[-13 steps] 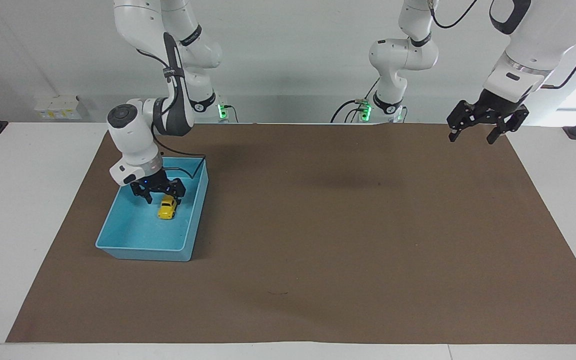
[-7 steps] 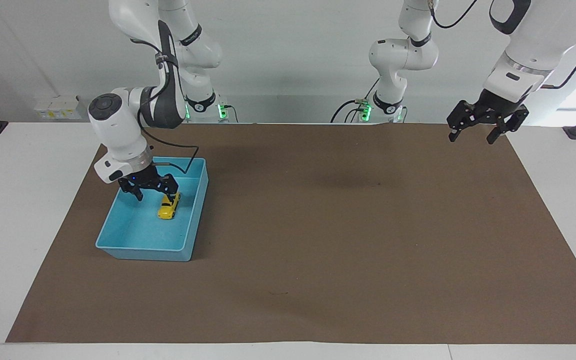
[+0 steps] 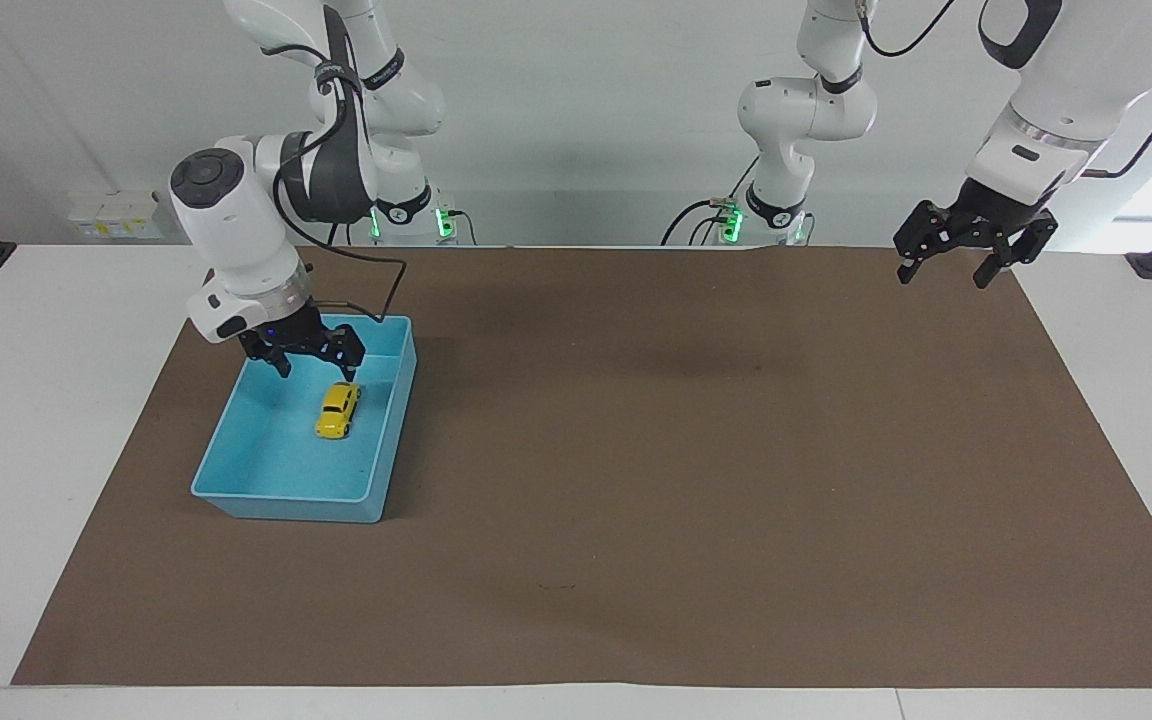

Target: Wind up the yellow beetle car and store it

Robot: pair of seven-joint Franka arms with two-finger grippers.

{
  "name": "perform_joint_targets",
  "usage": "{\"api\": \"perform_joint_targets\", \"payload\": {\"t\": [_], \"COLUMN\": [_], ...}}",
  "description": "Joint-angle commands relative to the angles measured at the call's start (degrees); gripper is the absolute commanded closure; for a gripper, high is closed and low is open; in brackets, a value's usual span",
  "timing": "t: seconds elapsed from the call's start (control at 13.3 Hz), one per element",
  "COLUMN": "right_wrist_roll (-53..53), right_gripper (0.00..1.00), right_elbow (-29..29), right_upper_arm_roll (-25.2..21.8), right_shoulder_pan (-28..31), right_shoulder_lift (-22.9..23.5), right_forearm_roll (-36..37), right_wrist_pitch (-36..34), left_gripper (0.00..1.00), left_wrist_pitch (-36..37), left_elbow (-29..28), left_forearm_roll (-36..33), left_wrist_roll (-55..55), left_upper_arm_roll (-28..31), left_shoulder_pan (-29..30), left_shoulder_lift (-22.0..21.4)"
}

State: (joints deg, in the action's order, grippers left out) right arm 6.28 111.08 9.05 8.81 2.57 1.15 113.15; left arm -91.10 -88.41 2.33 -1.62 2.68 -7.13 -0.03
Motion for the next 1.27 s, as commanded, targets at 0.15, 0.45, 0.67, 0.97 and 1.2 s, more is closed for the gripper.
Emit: {"api": "perform_joint_targets", "payload": {"t": [0.15, 0.45, 0.67, 0.97, 1.2], "right_wrist_roll": [1.28, 6.11, 2.18, 1.46, 1.28], "right_gripper": [0.00, 0.00, 0.00, 0.00, 0.00], "right_elbow": [-7.27, -8.25, -8.25, -13.77, -17.03], "right_upper_arm_roll": [0.88, 3.34, 2.91, 2.90, 2.99], "right_shoulder_pan": [0.25, 0.33, 0.51, 0.68, 1.21], "right_shoulder_lift": [-3.53, -6.17, -6.87, -6.44, -5.99], "right_forearm_roll": [-0.62, -3.94, -4.31, -3.26, -3.09], "right_wrist_pitch": [-11.97, -15.76, -17.08, -23.39, -26.57], "left_gripper": [0.00, 0.00, 0.00, 0.00, 0.00], "left_wrist_pitch": [0.75, 0.75, 0.75, 0.75, 0.75], "left_elbow": [-0.71, -0.71, -0.71, -0.71, -0.71], "left_forearm_roll": [-0.92, -0.92, -0.92, -0.92, -0.92], "left_wrist_roll": [0.57, 0.57, 0.57, 0.57, 0.57], "left_upper_arm_roll": [0.05, 0.05, 0.05, 0.05, 0.05], "left_shoulder_pan": [-0.16, -0.16, -0.16, -0.16, -0.16], "left_shoulder_lift": [-1.12, -1.12, -1.12, -1.12, -1.12]}}
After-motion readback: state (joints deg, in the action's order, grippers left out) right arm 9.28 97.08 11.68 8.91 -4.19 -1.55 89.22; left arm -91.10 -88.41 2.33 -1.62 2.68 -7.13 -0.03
